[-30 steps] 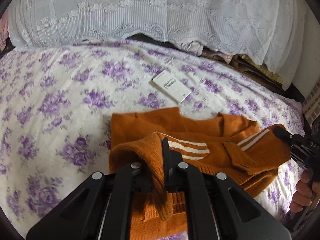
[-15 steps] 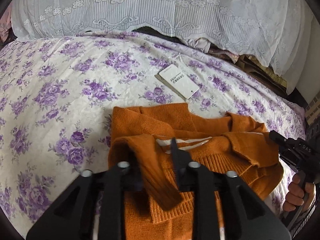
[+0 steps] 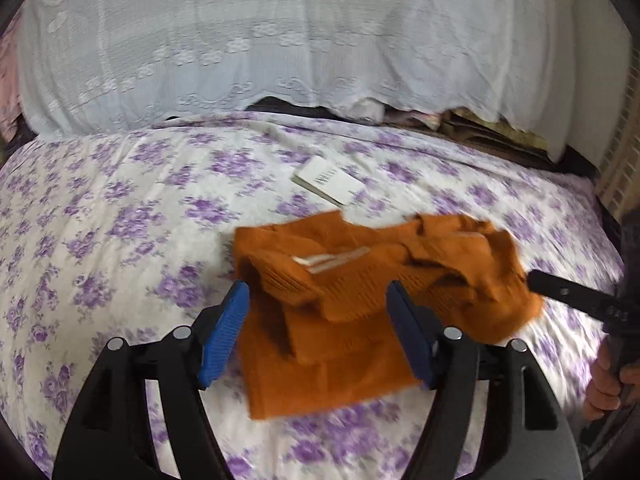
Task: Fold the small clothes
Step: 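Release the folded hem and open both tools above the cardigan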
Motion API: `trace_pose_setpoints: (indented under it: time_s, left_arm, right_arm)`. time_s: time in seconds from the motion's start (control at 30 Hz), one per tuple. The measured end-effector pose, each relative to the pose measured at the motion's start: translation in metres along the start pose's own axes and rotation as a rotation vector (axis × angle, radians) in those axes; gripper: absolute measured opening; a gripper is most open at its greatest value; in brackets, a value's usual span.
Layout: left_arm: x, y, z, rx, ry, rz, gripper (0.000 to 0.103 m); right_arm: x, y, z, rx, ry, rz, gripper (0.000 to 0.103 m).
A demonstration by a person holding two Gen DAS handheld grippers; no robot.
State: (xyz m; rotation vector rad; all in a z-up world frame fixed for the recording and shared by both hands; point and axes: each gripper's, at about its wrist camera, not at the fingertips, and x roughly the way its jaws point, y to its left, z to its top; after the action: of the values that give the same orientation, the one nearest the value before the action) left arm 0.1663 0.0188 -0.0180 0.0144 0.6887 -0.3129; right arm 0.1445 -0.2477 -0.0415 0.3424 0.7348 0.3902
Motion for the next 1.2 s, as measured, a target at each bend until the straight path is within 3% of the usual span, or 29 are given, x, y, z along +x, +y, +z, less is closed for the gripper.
trace_pose_setpoints:
  time_s: [0.13,0.3,0.37,0.43,0.5,0.6,0.7,0.8,0.93,1.03,1.07,1.13,1.2]
  left_arm:
    - [0.007,-0.033,-0.014,0.103,0.033,-0.055,0.069]
    - [0.034,-0.054,-0.028,0.160,0.120,-0.079,0.069]
    - [0.050,-0.057,-0.027,0.178,0.151,-0.031,0.069]
    - [0.060,-0.054,-0.016,0.184,0.139,0.044,0.071]
    - [0.067,-0.037,0.007,0.116,0.121,0.080,0.071]
    - [0.071,-0.003,0.039,-0.045,0.094,0.138,0.069]
    - [0.065,0.018,0.042,-0.143,0.096,0.069,0.069]
    - [0.063,0.014,0.031,-0.105,0.084,0.114,0.072]
    - [0.080,0.009,0.024,-0.076,0.133,0.159,0.072]
    - [0.101,0.026,0.022,-0.104,0.185,0.291,0.083]
    - [0.106,0.032,0.020,-0.124,0.203,0.289,0.089]
    - [0.110,0.047,0.014,-0.204,0.219,0.227,0.089]
    - [0.102,0.044,0.019,-0.187,0.194,0.239,0.086]
  right_arm:
    - [0.015,0.019,-0.012,-0.078,0.063,-0.036,0.014]
    - [0.038,0.020,-0.015,-0.104,0.142,-0.106,0.011]
    - [0.053,0.018,-0.008,-0.109,0.169,-0.126,0.005]
    - [0.064,0.019,0.013,-0.121,0.139,-0.140,0.005]
    - [0.069,0.012,0.045,-0.084,0.048,-0.183,0.005]
    - [0.068,-0.001,0.074,-0.002,-0.023,-0.206,0.009]
    - [0.050,-0.003,0.073,0.025,-0.060,-0.171,0.011]
    - [0.045,-0.007,0.057,0.032,-0.055,-0.184,0.011]
    - [0.059,-0.018,0.046,0.065,-0.012,-0.196,0.011]
    - [0.070,-0.046,0.036,0.129,0.014,-0.287,0.008]
    - [0.071,-0.058,0.032,0.172,0.015,-0.262,0.000]
    - [0.063,-0.069,0.032,0.237,0.007,-0.215,0.000]
    - [0.054,-0.063,0.037,0.225,-0.036,-0.244,0.000]
